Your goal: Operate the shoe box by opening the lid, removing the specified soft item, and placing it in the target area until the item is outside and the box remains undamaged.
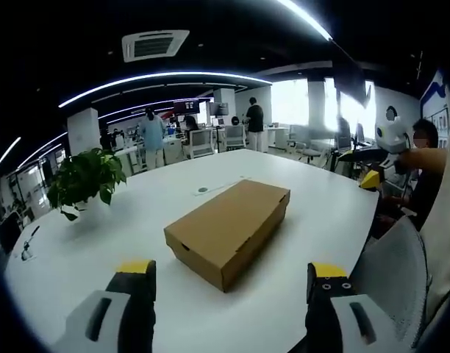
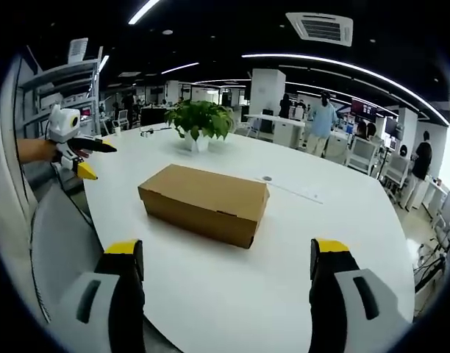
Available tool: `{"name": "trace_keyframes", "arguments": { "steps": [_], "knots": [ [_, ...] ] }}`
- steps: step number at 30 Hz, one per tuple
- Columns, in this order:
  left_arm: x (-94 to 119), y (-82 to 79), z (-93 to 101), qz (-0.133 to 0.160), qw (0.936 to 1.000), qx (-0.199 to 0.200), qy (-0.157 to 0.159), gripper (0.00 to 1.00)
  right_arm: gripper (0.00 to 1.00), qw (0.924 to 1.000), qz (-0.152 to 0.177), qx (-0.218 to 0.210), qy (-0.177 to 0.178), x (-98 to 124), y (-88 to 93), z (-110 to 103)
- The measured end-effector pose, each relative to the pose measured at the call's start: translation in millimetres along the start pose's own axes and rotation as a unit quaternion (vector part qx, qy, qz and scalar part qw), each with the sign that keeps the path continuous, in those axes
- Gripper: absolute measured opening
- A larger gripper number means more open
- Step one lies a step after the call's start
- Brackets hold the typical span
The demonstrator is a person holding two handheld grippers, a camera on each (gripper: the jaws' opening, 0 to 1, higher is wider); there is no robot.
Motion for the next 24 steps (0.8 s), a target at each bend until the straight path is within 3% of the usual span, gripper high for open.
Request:
{"name": "trace_keyframes", "arguments": {
  "steps": [16, 24],
  "knots": [
    [-35.7, 6.0, -2.9, -0.023, 0.9997, 0.001, -0.011, 0.69, 0.76, 0.9991, -0.022, 0.022, -0.029, -43.0, -0.7, 21.6],
    [-61.2, 18.8, -10.2, -0.039, 0.9990, 0.009, -0.020, 0.64, 0.70, 0.9975, -0.039, 0.034, -0.049, -73.5, 0.7, 34.8]
  ]
}}
Point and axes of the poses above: the point that each gripper's makers call its tool centre point, and the gripper's own axes: x roughly backward along the fingers, z roughly to its right, y roughly out of its underside, the point moved 3 cm from there along x, roughly backward along the fingers, and after that the axes turned 15 degrees about -x, right-handed, at the moved point
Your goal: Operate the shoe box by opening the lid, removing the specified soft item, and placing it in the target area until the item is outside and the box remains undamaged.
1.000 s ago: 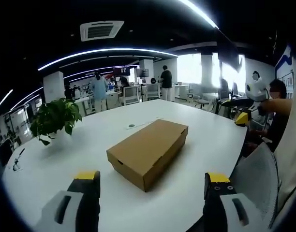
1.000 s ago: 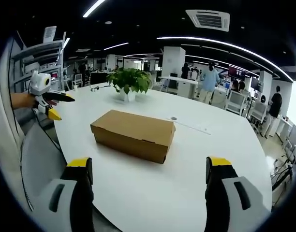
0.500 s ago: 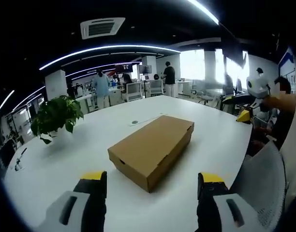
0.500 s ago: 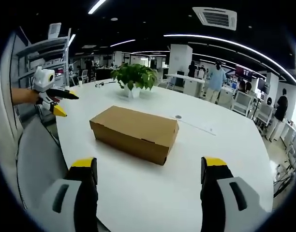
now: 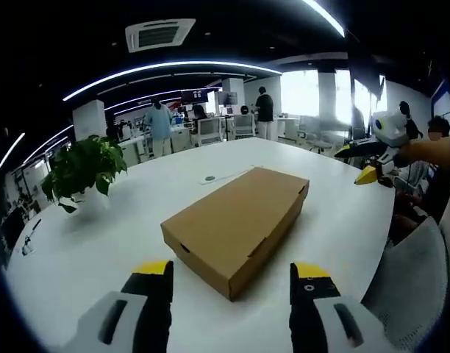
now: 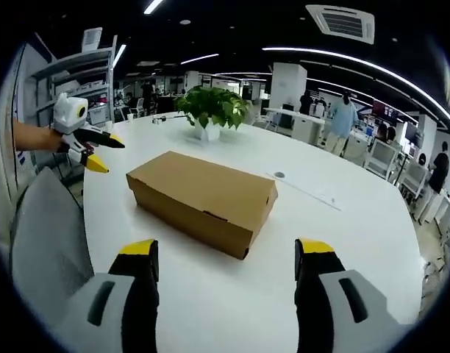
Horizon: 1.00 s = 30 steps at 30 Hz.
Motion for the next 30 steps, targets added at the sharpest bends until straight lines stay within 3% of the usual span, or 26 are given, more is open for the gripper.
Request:
{"name": "trace_keyframes", "arguments": {
  "steps": [18, 25, 30],
  "knots": [
    [-45.9, 22.6, 2.4, -0.046, 0.9987, 0.017, -0.017, 0.59, 0.53, 0.9982, -0.041, 0.015, -0.041, -70.1, 10.5, 28.0],
    [-58.9, 23.0, 9.3, -0.050, 0.9984, 0.023, -0.013, 0.54, 0.42, 0.9971, -0.051, 0.012, -0.055, -92.4, 13.5, 27.6],
    [-60.5, 23.5, 5.2, -0.055, 0.9976, 0.031, -0.027, 0.52, 0.41, 0.9961, -0.057, 0.013, -0.066, -102.6, 15.6, 24.5]
  ]
}}
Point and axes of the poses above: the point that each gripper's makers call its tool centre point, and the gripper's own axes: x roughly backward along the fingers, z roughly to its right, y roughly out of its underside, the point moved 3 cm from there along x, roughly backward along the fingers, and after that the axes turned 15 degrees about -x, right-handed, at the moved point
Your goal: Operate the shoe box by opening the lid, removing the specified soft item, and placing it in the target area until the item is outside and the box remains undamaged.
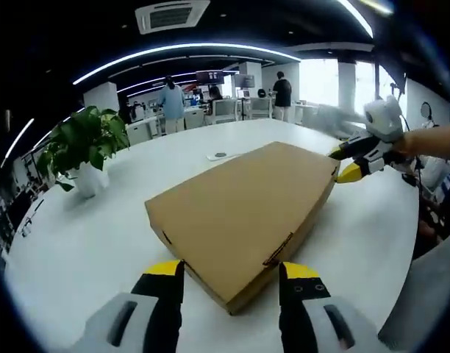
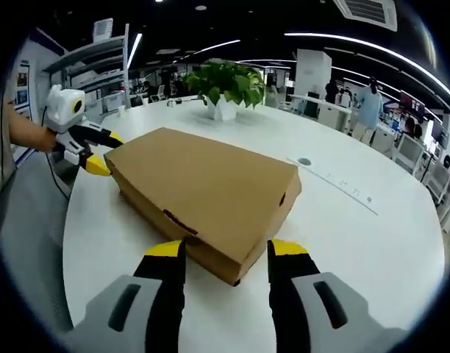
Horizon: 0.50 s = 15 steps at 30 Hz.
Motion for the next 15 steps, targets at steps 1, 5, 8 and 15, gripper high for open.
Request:
{"name": "trace_keyframes", "arguments": {
  "steps": [1, 5, 8, 15],
  "knots": [
    [-0.1, -0.1, 0.2, -0.002, 1.0000, 0.001, 0.000, 0.52, 0.41, 1.0000, -0.003, 0.001, -0.005, -1.5, 0.6, -2.6],
    [0.0, -0.2, 0.8, 0.000, 1.0000, -0.003, -0.004, 0.52, 0.42, 1.0000, -0.003, -0.005, 0.002, -1.9, 0.3, -2.8],
    [0.2, -0.2, 1.0, 0.000, 1.0000, -0.003, -0.005, 0.52, 0.42, 0.9999, -0.002, -0.010, 0.009, -2.2, 0.6, -5.5],
    [4.1, 5.6, -9.6, -0.005, 1.0000, -0.005, 0.005, 0.51, 0.42, 0.9998, -0.006, -0.013, 0.016, -6.8, 0.6, -18.4]
  ]
}}
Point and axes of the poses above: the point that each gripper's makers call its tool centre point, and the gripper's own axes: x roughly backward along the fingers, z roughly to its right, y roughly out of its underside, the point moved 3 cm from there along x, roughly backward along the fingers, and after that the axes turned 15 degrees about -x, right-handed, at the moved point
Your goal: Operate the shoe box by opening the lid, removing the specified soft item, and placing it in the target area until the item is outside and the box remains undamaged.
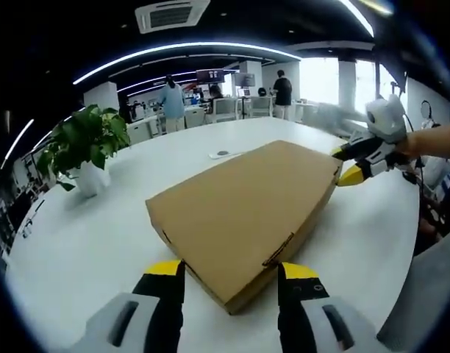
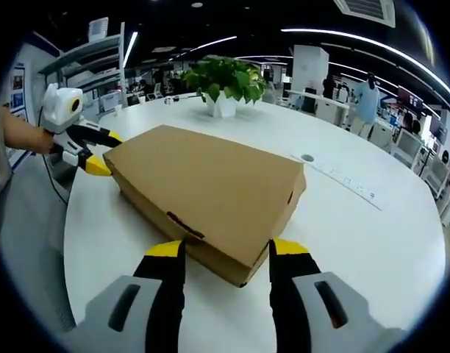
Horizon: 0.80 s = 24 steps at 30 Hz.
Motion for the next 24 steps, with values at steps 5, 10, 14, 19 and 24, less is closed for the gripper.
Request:
{"name": "trace_keyframes", "arguments": {
  "steps": [5, 10, 14, 19, 24],
  "knots": [
    [6.6, 8.0, -10.4, -0.003, 0.9999, -0.005, 0.008, 0.51, 0.42, 1.0000, 0.003, -0.005, 0.008, -4.5, 0.6, -13.9],
    [12.0, 14.7, -17.5, -0.006, 0.9998, -0.009, 0.015, 0.51, 0.42, 0.9998, 0.005, -0.010, 0.016, -7.7, 2.0, -27.3],
    [16.9, 21.2, -23.4, -0.003, 0.9996, -0.014, 0.023, 0.50, 0.42, 0.9995, 0.005, -0.014, 0.026, -9.1, 3.8, -37.5],
    [21.0, 27.0, -29.3, -0.003, 0.9994, -0.010, 0.033, 0.49, 0.42, 0.9987, -0.002, -0.001, 0.051, -11.0, 8.7, -51.7],
    [27.7, 30.6, -33.2, -0.007, 0.9990, -0.013, 0.043, 0.49, 0.42, 0.9980, 0.001, -0.011, 0.062, -10.9, 11.5, -63.9]
  ]
}}
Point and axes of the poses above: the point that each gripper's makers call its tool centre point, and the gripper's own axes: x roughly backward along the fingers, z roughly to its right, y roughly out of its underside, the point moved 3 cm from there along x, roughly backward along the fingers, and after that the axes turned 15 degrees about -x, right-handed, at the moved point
